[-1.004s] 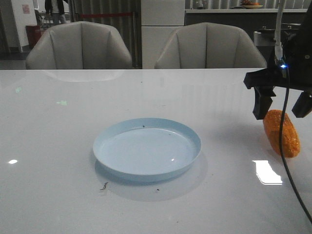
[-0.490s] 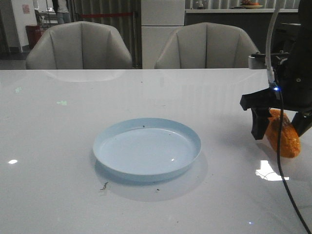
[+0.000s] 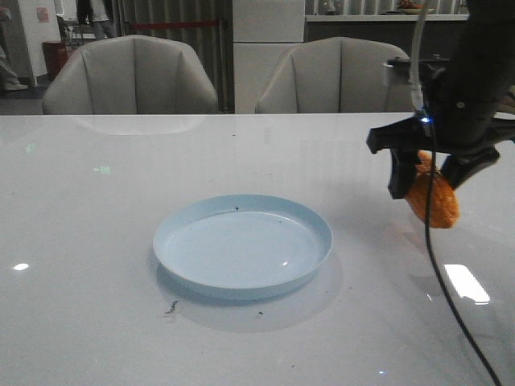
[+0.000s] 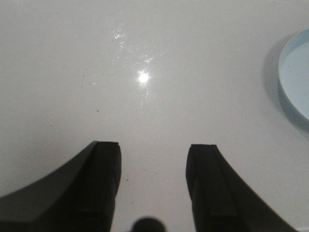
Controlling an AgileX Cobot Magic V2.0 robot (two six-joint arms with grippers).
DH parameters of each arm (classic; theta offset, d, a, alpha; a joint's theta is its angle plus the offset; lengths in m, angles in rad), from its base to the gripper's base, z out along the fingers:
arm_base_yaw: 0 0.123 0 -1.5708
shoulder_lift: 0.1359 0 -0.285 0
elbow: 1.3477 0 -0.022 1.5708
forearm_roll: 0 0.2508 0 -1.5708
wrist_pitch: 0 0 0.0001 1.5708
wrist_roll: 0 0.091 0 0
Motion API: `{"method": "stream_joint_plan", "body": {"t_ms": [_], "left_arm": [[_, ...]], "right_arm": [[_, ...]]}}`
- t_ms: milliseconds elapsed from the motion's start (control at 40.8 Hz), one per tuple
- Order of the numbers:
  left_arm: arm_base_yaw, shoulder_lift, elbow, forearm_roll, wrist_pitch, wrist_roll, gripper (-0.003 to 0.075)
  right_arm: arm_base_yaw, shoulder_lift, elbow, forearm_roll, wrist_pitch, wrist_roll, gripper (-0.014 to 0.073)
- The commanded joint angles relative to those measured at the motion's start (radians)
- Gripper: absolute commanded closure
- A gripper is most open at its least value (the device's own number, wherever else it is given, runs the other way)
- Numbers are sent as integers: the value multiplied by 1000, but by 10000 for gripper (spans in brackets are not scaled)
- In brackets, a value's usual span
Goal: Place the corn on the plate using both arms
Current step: 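Lift the corn and carry it over the plate with the right gripper, then lower the corn onto the plate and open the right gripper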
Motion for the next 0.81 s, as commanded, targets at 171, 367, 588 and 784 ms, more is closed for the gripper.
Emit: {"method": "stream_joint_plan", "body": {"t_ms": [171, 367, 588, 784], "left_arm": [[1, -7, -27, 13, -95, -12, 335], [1, -7, -27, 13, -101, -12, 335], [1, -7, -27, 13, -101, -12, 335], [1, -7, -27, 11, -101, -12, 335]], "right_arm": [[219, -49, -94, -9, -36, -11, 323], [352, -41, -98, -9, -101, -11, 323], [410, 19, -98, -6, -188, -11, 323], [412, 39, -98, -4, -114, -11, 259]]}}
